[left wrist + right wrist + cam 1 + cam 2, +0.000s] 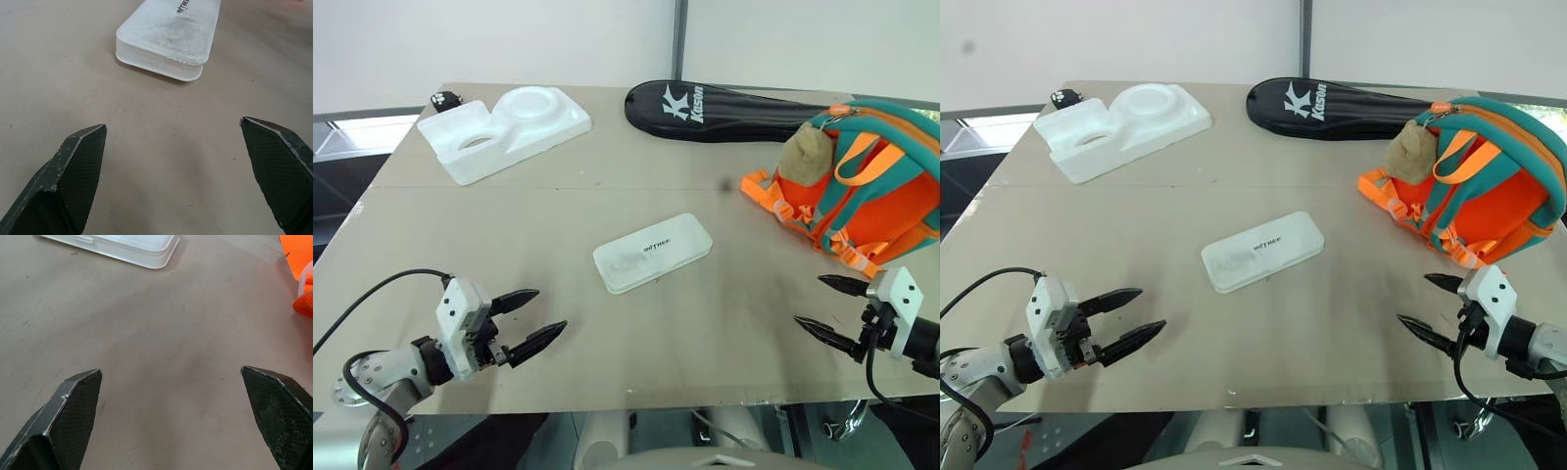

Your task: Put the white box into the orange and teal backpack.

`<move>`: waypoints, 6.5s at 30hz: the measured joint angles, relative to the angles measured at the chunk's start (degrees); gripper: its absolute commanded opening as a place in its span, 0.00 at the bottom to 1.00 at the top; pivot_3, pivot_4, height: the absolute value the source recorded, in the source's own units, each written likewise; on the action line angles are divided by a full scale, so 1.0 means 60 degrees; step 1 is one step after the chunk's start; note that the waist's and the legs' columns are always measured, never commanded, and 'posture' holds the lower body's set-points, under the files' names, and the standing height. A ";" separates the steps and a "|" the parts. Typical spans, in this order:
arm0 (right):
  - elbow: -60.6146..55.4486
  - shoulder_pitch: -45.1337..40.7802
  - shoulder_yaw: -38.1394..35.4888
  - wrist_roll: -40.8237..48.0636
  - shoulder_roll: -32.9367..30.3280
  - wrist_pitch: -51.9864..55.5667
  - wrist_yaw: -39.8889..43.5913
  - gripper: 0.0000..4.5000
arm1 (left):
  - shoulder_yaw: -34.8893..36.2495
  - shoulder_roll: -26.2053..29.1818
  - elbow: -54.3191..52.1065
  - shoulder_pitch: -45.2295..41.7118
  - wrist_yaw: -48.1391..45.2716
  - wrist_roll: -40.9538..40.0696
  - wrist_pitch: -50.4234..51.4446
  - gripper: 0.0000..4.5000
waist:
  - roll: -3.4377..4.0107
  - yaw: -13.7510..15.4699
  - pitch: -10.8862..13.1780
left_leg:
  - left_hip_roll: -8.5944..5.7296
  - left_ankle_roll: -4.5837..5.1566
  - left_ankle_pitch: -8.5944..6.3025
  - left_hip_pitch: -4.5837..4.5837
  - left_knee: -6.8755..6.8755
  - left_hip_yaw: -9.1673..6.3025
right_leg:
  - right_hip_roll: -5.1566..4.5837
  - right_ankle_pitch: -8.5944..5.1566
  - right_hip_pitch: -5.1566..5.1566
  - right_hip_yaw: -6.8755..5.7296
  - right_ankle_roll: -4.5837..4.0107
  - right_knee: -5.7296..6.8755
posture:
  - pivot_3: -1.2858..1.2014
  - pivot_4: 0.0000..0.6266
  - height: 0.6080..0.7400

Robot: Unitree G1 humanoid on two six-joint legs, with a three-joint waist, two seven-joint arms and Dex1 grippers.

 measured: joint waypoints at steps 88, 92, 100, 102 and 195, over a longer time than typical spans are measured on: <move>-0.2514 -0.3784 0.1389 -0.0506 0.3085 0.4742 -0.3270 0.72 | -0.0237 -0.2107 0.3111 -0.7077 0.4045 -0.4443 1.1020 0.24 | -0.0020 0.0027 0.0000 | -0.0024 -0.0002 0.0002 -0.0017 -0.0025 -0.0044 | 0.0027 0.0028 -0.0021 -0.0011 0.0030 0.0026 | 0.52 0.24 1.00; -0.4219 -0.2937 -0.1065 0.1672 0.2518 0.6413 -0.3492 1.00 | -0.0142 -0.2465 0.3083 -0.7340 0.4344 -0.4495 1.0861 0.24 | -0.0022 0.0028 -0.0001 | -0.0027 -0.0002 0.0002 -0.0017 -0.0025 -0.0044 | 0.0024 0.0028 -0.0016 -0.0013 0.0029 0.0021 | 0.52 0.24 1.00; -0.4663 -0.3379 -0.2914 0.2868 0.2253 0.8472 -0.6205 1.00 | -0.0132 -0.3197 0.3107 -0.8291 0.4508 -0.4812 1.0082 0.24 | -0.0023 -0.0088 -0.0002 | -0.0034 0.0000 0.0004 0.0000 -0.0006 -0.0030 | 0.0029 0.0012 -0.0014 0.0015 -0.0004 0.0020 | 0.52 0.24 1.00; -0.3921 -0.4251 -0.2495 0.2321 0.2422 0.8443 -0.7066 1.00 | -0.0136 -0.3209 0.3104 -0.8396 0.4499 -0.4907 0.9979 0.24 | -0.0023 -0.0101 -0.0003 | -0.0037 0.0000 0.0004 0.0000 -0.0005 -0.0029 | 0.0029 0.0012 -0.0014 0.0018 -0.0005 0.0020 | 0.52 0.24 1.00; 0.1619 -0.8401 0.3115 0.1970 0.1903 0.2479 0.0390 0.00 | -0.5374 -0.1589 0.5741 -1.3424 -0.1708 0.1908 0.2714 0.99 | 0.0021 -0.0267 0.0053 | -0.0018 0.0004 0.0002 -0.0154 0.0065 -0.0083 | 0.0053 0.0034 -0.0098 -0.0029 0.0050 0.0037 | 0.52 0.24 1.00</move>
